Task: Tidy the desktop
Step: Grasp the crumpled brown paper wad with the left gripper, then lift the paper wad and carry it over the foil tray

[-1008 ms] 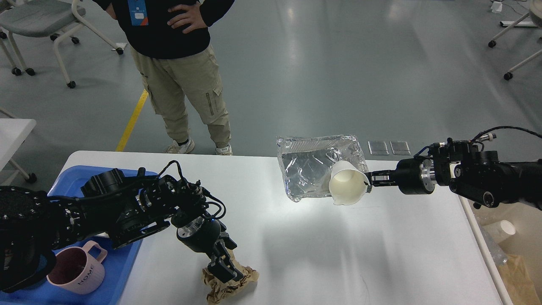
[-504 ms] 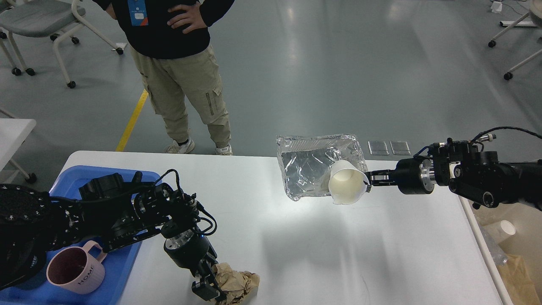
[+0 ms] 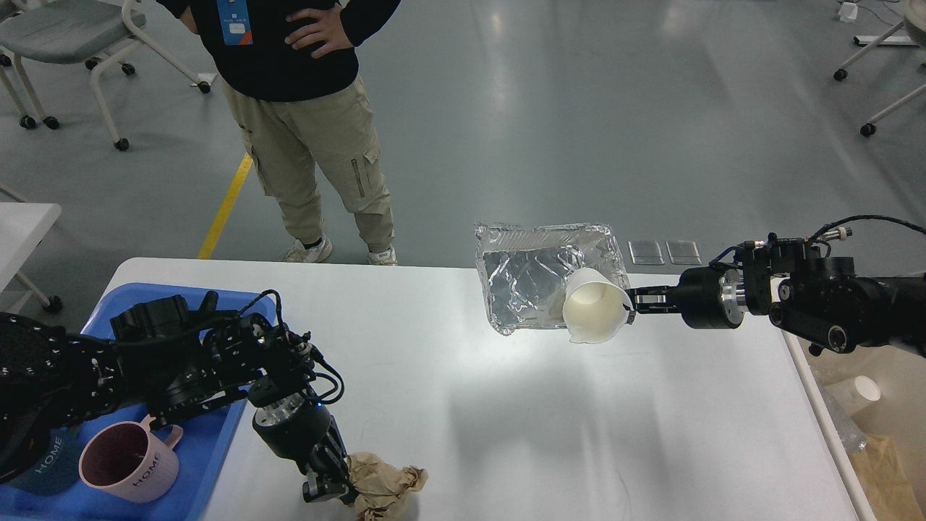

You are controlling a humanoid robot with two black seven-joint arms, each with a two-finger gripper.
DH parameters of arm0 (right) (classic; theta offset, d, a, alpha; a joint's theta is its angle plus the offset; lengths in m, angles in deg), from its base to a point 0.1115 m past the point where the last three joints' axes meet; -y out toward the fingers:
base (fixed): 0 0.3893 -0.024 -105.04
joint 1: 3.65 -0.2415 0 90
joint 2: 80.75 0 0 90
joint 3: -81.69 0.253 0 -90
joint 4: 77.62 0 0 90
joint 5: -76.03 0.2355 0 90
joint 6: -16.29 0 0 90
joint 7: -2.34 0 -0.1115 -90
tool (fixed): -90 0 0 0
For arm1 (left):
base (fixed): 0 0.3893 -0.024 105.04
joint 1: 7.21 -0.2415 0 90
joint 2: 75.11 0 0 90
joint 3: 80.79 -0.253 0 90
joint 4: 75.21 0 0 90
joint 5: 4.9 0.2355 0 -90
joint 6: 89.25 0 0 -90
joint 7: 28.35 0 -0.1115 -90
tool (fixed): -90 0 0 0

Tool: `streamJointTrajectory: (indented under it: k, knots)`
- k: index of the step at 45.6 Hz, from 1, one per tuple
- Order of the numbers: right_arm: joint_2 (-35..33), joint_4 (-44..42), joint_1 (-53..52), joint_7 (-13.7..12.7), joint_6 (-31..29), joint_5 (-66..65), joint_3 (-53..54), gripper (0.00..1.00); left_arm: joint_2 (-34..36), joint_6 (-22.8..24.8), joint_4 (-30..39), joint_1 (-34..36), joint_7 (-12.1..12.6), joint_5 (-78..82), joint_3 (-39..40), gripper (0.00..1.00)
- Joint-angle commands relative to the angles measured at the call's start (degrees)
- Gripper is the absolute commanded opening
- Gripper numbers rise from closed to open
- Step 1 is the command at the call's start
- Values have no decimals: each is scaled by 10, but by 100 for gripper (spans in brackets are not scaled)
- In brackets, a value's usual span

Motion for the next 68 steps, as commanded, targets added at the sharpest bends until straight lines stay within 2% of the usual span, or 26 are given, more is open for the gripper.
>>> streamJointTrajectory:
  k: [1, 19, 29, 37, 47, 60, 68]
  knots:
    - [0, -1, 1, 0, 0, 0, 0, 0, 20, 0, 1, 6, -6, 0, 0, 1]
    - [0, -2, 15, 0, 4, 0, 0, 0, 83, -7, 8, 15, -8, -8, 15, 1]
    - [4, -2, 23, 0, 4, 0, -1, 0, 142, -22, 16, 22, -8, -111, 65, 2]
    - [9, -5, 26, -1, 4, -1, -6, 0, 212, -22, 67, 22, -8, -139, 115, 3]
    - [22, -8, 28, -1, 4, -1, -10, 0, 292, -18, 131, 21, -8, -161, 215, 4]
    - [22, -10, 28, -1, 4, -1, -18, 0, 373, -13, 196, 22, -8, -213, 271, 4]
    - [22, -9, 33, -1, 4, -1, -18, 0, 394, -11, 206, 22, -8, -242, 312, 5]
